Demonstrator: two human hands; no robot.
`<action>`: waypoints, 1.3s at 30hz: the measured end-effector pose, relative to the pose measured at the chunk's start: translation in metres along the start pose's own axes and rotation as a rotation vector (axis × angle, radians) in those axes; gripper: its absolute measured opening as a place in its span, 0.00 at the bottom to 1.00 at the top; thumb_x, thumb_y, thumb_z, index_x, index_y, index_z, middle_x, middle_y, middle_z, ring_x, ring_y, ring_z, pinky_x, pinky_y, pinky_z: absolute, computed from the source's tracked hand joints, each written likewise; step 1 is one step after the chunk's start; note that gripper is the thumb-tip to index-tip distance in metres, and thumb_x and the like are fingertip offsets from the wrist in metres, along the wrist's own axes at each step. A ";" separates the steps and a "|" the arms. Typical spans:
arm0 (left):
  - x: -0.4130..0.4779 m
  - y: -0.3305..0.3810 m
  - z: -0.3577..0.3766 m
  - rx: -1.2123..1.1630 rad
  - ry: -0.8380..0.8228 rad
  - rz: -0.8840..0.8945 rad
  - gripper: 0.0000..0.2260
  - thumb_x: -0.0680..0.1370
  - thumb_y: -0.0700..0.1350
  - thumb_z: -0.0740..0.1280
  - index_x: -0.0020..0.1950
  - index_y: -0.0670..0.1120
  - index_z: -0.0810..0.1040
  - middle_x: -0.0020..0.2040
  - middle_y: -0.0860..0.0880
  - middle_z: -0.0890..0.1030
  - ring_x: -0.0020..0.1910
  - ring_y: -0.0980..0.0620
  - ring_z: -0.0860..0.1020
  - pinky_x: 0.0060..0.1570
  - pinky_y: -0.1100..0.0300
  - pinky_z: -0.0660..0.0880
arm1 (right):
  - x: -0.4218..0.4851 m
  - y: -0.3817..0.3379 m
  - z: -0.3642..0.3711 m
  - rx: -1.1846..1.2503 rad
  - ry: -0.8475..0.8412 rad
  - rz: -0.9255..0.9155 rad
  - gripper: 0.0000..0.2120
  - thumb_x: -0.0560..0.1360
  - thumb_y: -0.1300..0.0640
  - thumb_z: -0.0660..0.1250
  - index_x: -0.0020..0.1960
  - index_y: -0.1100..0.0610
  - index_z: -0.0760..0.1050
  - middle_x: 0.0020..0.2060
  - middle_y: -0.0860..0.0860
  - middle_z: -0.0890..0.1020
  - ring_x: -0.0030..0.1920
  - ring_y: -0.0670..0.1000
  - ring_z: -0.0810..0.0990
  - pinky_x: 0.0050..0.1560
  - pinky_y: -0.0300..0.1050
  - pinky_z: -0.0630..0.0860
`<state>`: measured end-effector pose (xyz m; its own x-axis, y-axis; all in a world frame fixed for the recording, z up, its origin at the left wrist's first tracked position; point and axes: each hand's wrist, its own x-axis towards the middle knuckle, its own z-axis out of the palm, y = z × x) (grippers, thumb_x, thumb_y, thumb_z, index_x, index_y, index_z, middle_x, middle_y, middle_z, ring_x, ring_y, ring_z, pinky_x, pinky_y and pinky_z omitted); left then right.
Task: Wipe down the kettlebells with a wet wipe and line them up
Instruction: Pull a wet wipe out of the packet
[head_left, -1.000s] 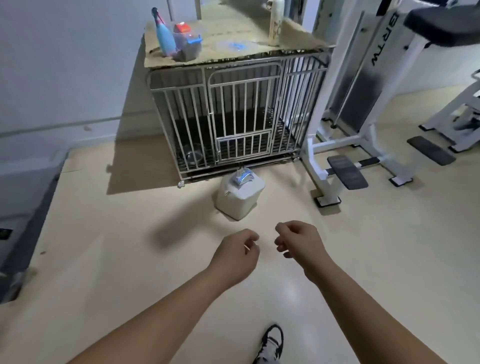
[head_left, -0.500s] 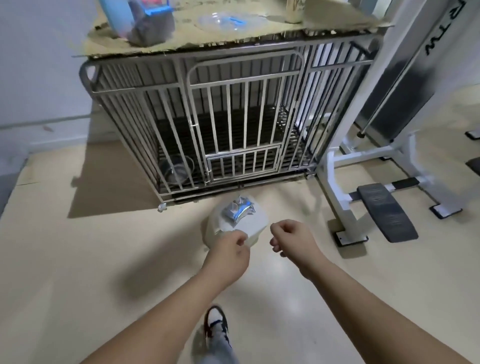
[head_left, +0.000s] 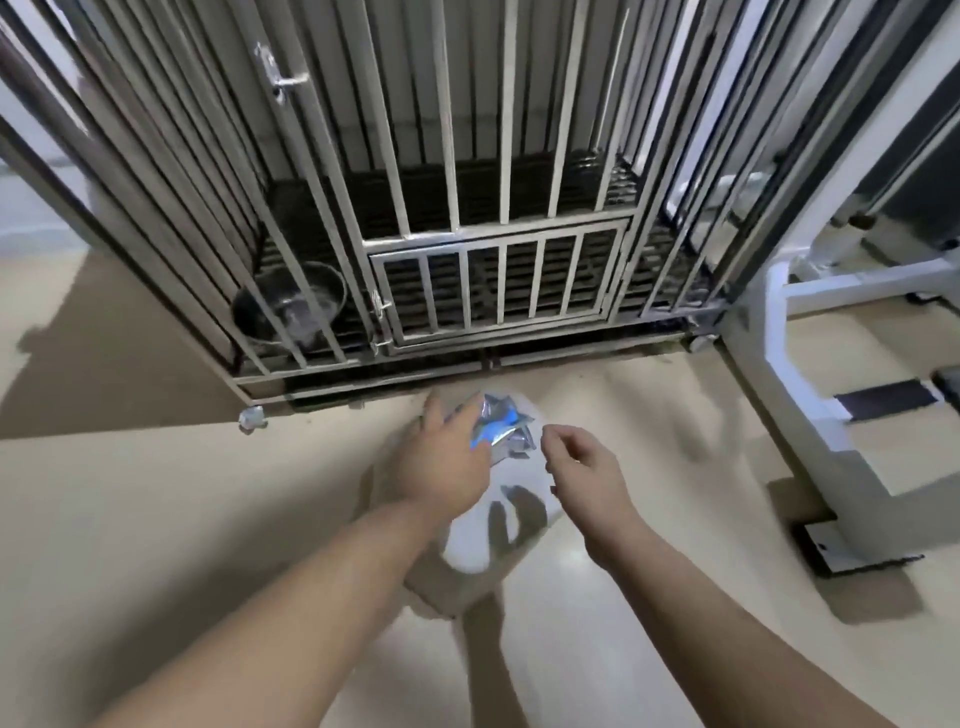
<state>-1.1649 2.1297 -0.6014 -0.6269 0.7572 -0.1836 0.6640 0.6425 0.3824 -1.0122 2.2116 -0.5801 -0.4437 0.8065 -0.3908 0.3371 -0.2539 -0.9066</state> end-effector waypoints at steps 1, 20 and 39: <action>0.013 -0.003 0.015 0.067 -0.002 0.022 0.26 0.78 0.56 0.60 0.76 0.65 0.59 0.79 0.45 0.58 0.69 0.41 0.71 0.65 0.47 0.72 | 0.016 0.017 0.005 0.018 -0.010 0.004 0.07 0.82 0.53 0.64 0.55 0.49 0.81 0.46 0.42 0.83 0.44 0.43 0.79 0.49 0.40 0.78; 0.029 -0.062 0.085 -0.285 0.052 0.349 0.13 0.72 0.57 0.74 0.39 0.50 0.77 0.52 0.59 0.72 0.47 0.57 0.77 0.48 0.59 0.75 | 0.092 0.096 0.046 0.039 -0.128 0.081 0.09 0.79 0.53 0.69 0.50 0.58 0.84 0.46 0.58 0.88 0.47 0.56 0.87 0.56 0.59 0.82; 0.044 -0.031 0.091 -0.502 0.168 -0.001 0.07 0.76 0.46 0.73 0.38 0.50 0.86 0.54 0.54 0.79 0.55 0.59 0.77 0.57 0.61 0.73 | 0.069 0.089 0.056 0.306 -0.174 0.035 0.16 0.86 0.50 0.56 0.60 0.49 0.83 0.54 0.48 0.87 0.56 0.50 0.86 0.63 0.57 0.80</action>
<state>-1.1762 2.1538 -0.7036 -0.7113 0.7010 -0.0518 0.4124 0.4759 0.7768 -1.0592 2.2145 -0.6961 -0.5801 0.6979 -0.4201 0.1018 -0.4496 -0.8874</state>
